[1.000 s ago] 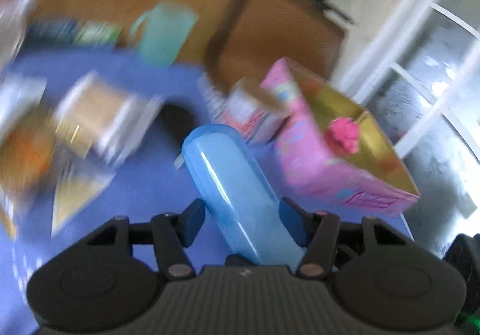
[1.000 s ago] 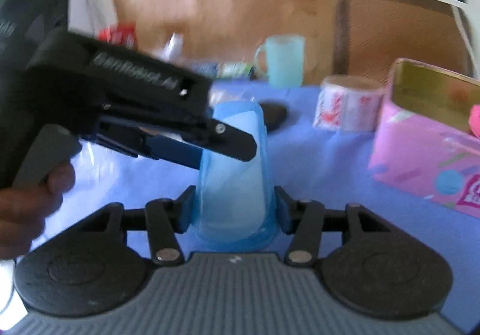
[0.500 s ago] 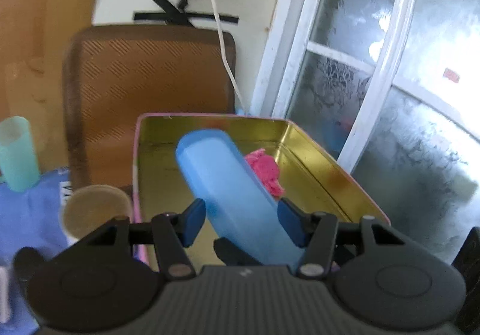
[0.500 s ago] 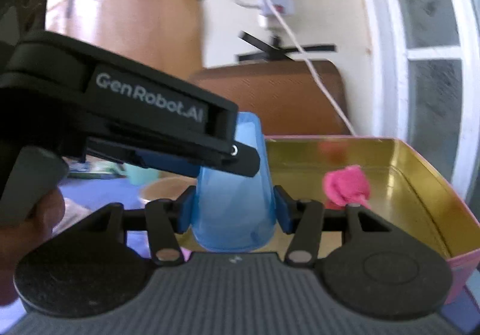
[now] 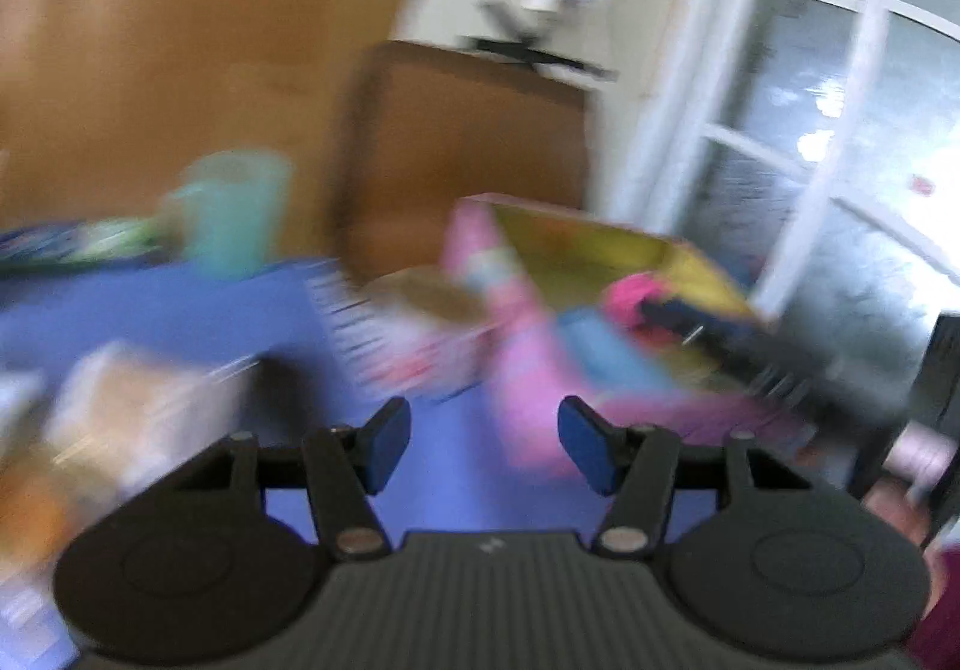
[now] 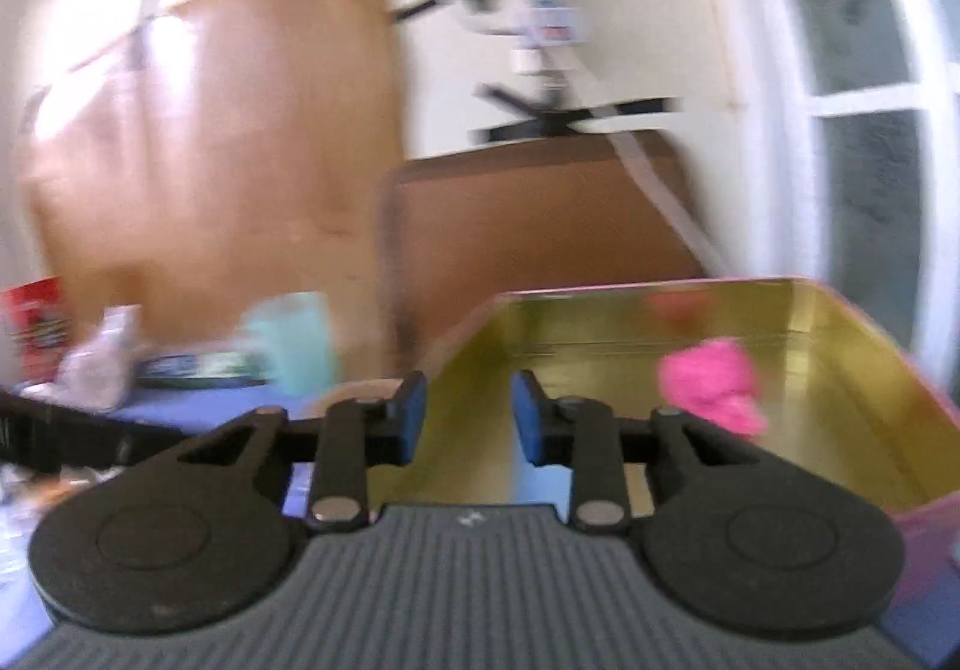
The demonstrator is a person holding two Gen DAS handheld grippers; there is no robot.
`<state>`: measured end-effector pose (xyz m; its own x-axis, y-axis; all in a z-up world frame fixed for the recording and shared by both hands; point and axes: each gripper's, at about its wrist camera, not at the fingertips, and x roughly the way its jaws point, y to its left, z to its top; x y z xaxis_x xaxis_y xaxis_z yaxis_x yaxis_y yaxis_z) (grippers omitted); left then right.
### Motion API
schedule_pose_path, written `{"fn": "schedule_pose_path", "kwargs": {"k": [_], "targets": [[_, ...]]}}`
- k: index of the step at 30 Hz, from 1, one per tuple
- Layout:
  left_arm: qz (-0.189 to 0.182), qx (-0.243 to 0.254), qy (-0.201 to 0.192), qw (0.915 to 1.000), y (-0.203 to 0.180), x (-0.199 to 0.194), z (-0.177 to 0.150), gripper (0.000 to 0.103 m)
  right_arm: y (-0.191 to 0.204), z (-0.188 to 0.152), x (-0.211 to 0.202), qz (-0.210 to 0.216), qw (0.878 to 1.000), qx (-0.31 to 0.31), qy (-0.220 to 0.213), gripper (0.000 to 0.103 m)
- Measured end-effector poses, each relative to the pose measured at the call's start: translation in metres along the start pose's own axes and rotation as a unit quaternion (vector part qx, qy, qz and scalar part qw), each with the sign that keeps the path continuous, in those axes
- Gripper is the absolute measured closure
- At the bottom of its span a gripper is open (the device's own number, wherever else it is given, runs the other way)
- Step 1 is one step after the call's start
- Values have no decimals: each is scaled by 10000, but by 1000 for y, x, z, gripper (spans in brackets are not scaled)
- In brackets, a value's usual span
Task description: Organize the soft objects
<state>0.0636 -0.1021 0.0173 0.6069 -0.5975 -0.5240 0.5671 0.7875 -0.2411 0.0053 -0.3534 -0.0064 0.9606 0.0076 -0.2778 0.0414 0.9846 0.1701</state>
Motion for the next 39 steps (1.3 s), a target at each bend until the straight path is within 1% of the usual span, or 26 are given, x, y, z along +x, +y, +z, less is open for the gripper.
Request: {"fn": "schedule_pose_path", "kwargs": {"k": [2,4,5,7,8,9,11,12,14,15,16,17,18,20,22,25,27,29,30,31,32,33,35,37,38,39], "targets": [[483,-203,37,9986,33,-25,-25,47,27,0,4,515,9984,-188,161,69],[793,-515,135,9954,64,-44,-48,47,58,-1,14,1039,9925,-484,426,67],[941,-654,190,9932,77,-52,-59,47,74,-4,21,1267,9882,-646,575,64],[1234,-909,243,9879,99,-65,-78,47,107,-13,37,1679,9776,-868,928,52],[1264,-1043,203,9863,108,-72,-84,47,120,-17,48,1824,9733,-867,1087,51],[1227,-1138,86,9859,114,-79,-88,47,131,-20,59,1898,9706,-811,1242,49],[1248,-1265,-44,9841,123,-90,-91,46,146,-24,88,1859,9677,-475,1635,46],[1249,-1294,-92,9837,126,-93,-92,45,148,-26,105,1796,9664,-224,1827,46],[1168,-1386,-129,9834,131,-96,-94,45,156,-33,119,1736,9613,141,2132,47],[1125,-1409,-152,9835,133,-97,-96,46,157,-37,126,1743,9584,268,2243,57],[1098,-1402,-183,9838,134,-98,-96,46,158,-40,129,1780,9558,354,2311,80],[1084,-1394,-204,9841,132,-97,-97,46,158,-41,127,1780,9560,386,2301,90],[1066,-1391,-223,9843,133,-101,-100,46,159,-40,123,1767,9556,374,2326,91],[1025,-1403,-253,9845,134,-102,-103,45,156,-36,109,1622,9597,323,2271,93],[922,-1450,-256,9848,134,-101,-102,45,147,-35,92,1626,9601,332,2249,94],[590,-1525,-227,9863,131,-98,-97,45,121,-37,60,1688,9553,461,2381,94],[353,-1438,-192,9888,123,-92,-90,44,107,-40,38,1820,9496,553,2493,94],[86,-1285,-140,9916,108,-82,-79,39,98,-44,20,1875,9479,582,2509,87],[-21,-1218,-96,9925,103,-77,-75,38,93,-45,8,1838,9509,543,2429,80],[-126,-1149,-27,9933,95,-68,-69,37,92,-47,1,1765,9551,457,2337,54],[-202,-1099,63,9937,89,-58,-64,37,92,-48,-5,1697,9583,359,2272,41],[-248,-1067,154,9939,84,-48,-60,37,92,-50,-10,1667,9608,268,2199,35],[-197,-1067,369,9934,76,-30,-55,38,101,-55,-13,1671,9619,44,2163,35],[-235,-1146,552,9916,69,-17,-55,42,114,-58,-14,1800,9600,-277,2128,36],[-264,-1191,641,9905,66,-13,-57,46,123,-60,-16,1858,9590,-550,2069,36],[-265,-1216,694,9898,64,-9,-59,48,128,-62,-17,1851,9586,-790,2014,37]]}}
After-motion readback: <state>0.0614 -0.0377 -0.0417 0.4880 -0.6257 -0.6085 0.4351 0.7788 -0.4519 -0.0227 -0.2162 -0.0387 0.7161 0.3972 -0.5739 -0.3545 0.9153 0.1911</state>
